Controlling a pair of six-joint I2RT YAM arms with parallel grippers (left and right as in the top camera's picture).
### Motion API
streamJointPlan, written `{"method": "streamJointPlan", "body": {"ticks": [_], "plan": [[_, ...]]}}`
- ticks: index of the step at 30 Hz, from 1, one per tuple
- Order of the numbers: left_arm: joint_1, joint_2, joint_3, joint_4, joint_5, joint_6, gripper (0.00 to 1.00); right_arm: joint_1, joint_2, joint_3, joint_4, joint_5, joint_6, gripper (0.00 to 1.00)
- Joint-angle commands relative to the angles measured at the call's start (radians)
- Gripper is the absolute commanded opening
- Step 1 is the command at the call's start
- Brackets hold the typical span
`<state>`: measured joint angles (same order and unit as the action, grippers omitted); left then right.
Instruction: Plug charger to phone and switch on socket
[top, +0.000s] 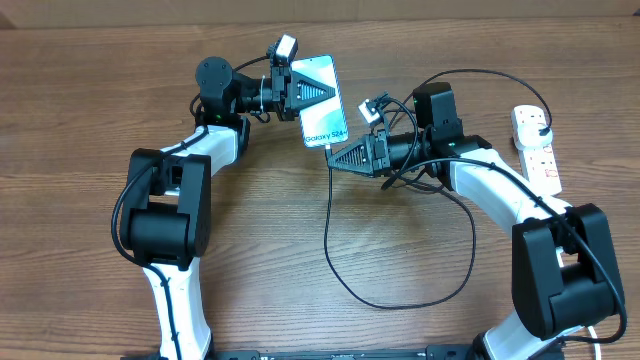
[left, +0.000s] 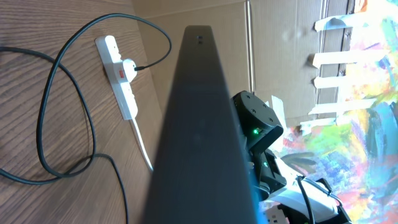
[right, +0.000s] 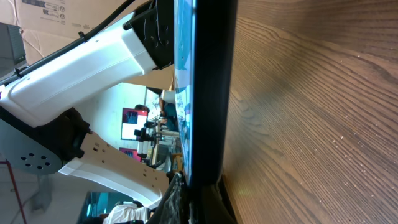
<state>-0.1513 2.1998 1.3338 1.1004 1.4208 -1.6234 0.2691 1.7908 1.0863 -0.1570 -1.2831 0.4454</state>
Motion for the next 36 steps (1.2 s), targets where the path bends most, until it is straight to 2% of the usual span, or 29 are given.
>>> {"method": "streamJointPlan", "body": {"ticks": [1,21,36], "plan": [[-0.006,-0.012,0.006,0.01,-0.01,0.016,0.05,-0.002,0.005,-0.006,0.008,-0.02,0.005,0.04],[-0.013,-0.012,0.006,0.011,0.007,0.015,0.05,-0.002,0.005,-0.005,0.064,0.05,0.074,0.04],[-0.106,-0.012,0.006,0.011,0.098,0.003,0.05,-0.011,0.005,-0.005,0.212,0.164,0.196,0.04]]}}
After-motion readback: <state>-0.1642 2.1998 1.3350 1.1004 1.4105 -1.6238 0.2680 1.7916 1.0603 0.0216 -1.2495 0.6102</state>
